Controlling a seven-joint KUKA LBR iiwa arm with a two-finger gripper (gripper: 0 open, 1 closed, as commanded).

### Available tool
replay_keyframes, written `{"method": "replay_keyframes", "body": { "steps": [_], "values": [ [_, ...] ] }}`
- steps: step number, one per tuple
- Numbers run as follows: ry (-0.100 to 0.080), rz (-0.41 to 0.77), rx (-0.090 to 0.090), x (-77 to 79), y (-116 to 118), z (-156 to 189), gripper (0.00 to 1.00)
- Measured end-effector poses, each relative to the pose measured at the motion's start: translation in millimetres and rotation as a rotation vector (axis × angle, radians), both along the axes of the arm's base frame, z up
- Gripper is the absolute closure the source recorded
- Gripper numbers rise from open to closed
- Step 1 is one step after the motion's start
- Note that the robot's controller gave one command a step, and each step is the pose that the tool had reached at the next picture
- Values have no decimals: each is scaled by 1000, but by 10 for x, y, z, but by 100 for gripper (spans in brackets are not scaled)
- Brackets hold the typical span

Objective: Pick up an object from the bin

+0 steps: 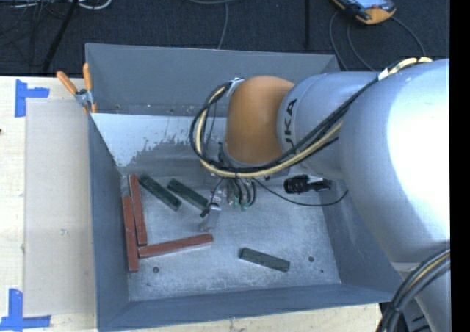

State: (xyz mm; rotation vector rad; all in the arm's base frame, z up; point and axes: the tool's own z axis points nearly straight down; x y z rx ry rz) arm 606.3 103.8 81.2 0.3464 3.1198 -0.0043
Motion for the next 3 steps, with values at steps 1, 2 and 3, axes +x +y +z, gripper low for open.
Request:
{"method": "replay_keyframes", "body": {
  "steps": [1,2,3],
  "values": [
    [3,-12,4,34,428,-21,100],
    [4,-22,4,42,358,-19,100],
    [0,-5,3,-103,367,1481,100]
  ]
}}
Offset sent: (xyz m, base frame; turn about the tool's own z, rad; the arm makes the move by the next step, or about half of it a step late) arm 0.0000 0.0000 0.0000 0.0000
